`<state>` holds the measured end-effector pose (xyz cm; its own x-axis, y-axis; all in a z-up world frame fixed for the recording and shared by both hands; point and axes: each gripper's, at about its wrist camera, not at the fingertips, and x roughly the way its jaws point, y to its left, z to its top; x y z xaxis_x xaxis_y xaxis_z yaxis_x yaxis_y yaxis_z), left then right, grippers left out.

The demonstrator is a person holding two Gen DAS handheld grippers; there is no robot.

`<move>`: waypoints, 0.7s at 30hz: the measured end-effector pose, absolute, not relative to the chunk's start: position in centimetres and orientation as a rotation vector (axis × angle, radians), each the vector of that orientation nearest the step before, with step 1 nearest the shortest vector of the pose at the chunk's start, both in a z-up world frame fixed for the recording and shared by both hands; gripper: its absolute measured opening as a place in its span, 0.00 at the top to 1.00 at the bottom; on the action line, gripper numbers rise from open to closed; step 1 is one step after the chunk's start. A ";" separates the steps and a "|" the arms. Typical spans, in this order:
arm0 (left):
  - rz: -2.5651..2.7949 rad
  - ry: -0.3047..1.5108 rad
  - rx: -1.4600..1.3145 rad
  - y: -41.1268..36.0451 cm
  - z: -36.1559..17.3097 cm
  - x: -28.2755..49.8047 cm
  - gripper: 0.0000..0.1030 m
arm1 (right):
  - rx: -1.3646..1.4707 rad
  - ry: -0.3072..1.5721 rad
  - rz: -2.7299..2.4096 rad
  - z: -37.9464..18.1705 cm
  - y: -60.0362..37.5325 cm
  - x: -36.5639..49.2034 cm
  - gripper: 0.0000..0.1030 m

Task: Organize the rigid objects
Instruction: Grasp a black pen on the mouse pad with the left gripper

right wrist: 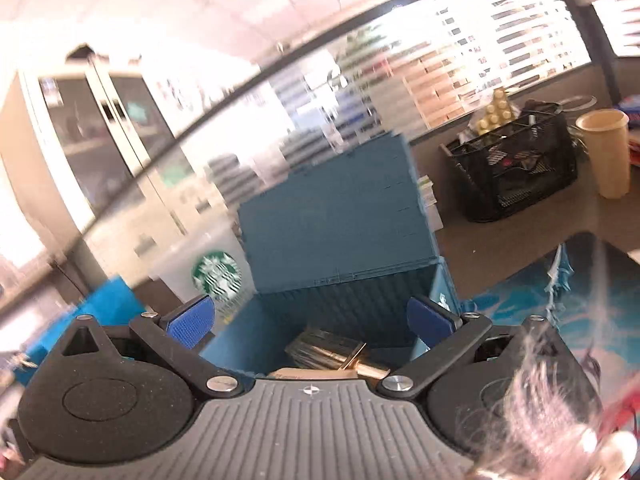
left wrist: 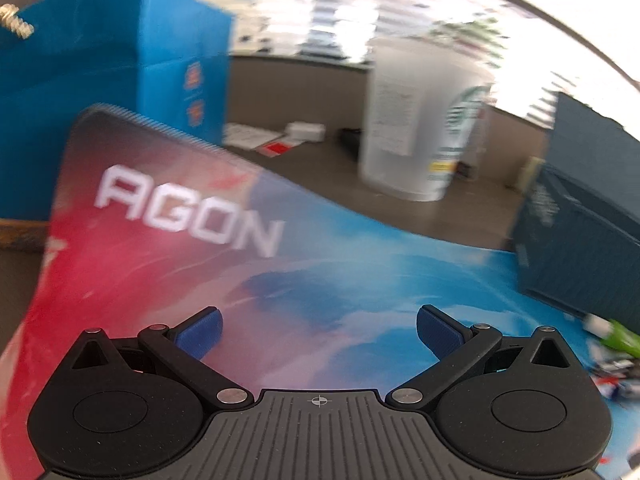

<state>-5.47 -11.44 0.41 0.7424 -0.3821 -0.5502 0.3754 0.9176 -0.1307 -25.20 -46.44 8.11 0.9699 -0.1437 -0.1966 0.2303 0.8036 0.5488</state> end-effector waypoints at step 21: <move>-1.307 0.355 0.560 -19.5 2.6 -22.4 0.00 | 0.564 0.152 -0.410 3.4 -49.3 -34.1 0.00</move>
<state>-22.41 -19.53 2.56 0.2356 -0.8043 -0.5455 0.9697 0.1575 0.1867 -34.06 -49.25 3.41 0.9082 -0.3351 -0.2507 0.4174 0.7671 0.4872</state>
